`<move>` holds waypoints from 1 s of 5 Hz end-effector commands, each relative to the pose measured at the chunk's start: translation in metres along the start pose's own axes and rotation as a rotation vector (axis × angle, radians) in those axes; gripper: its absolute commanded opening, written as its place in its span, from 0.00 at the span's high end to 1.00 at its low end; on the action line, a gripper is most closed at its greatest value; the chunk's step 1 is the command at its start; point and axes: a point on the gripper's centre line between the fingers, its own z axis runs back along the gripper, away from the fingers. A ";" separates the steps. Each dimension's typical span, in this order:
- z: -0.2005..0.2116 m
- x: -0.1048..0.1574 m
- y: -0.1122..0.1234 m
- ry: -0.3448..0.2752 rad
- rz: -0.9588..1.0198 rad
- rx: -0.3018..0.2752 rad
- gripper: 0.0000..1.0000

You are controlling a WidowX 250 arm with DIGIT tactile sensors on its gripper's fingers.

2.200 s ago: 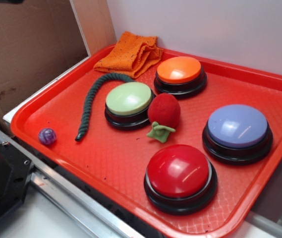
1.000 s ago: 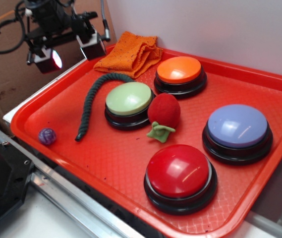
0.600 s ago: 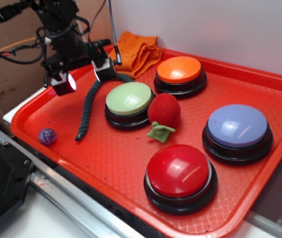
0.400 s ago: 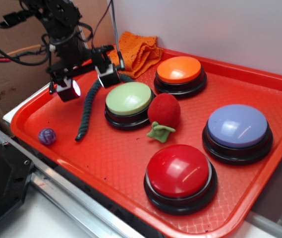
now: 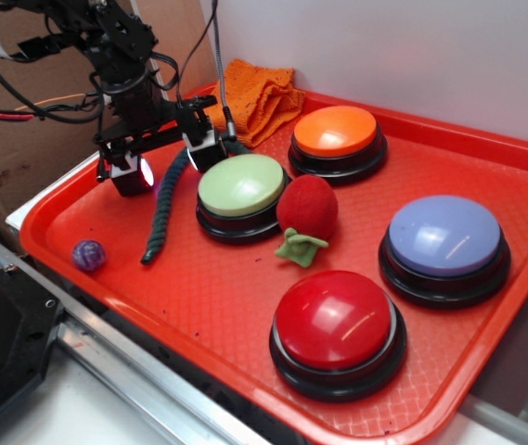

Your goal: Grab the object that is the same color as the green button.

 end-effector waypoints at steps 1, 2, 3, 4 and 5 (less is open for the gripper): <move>-0.001 0.001 0.003 -0.029 0.017 0.029 1.00; 0.001 0.001 0.003 -0.029 0.019 0.030 1.00; 0.002 0.000 0.002 -0.030 0.020 0.043 1.00; 0.014 -0.001 0.000 -0.060 -0.009 0.079 1.00; 0.047 -0.001 -0.007 -0.019 -0.127 0.084 1.00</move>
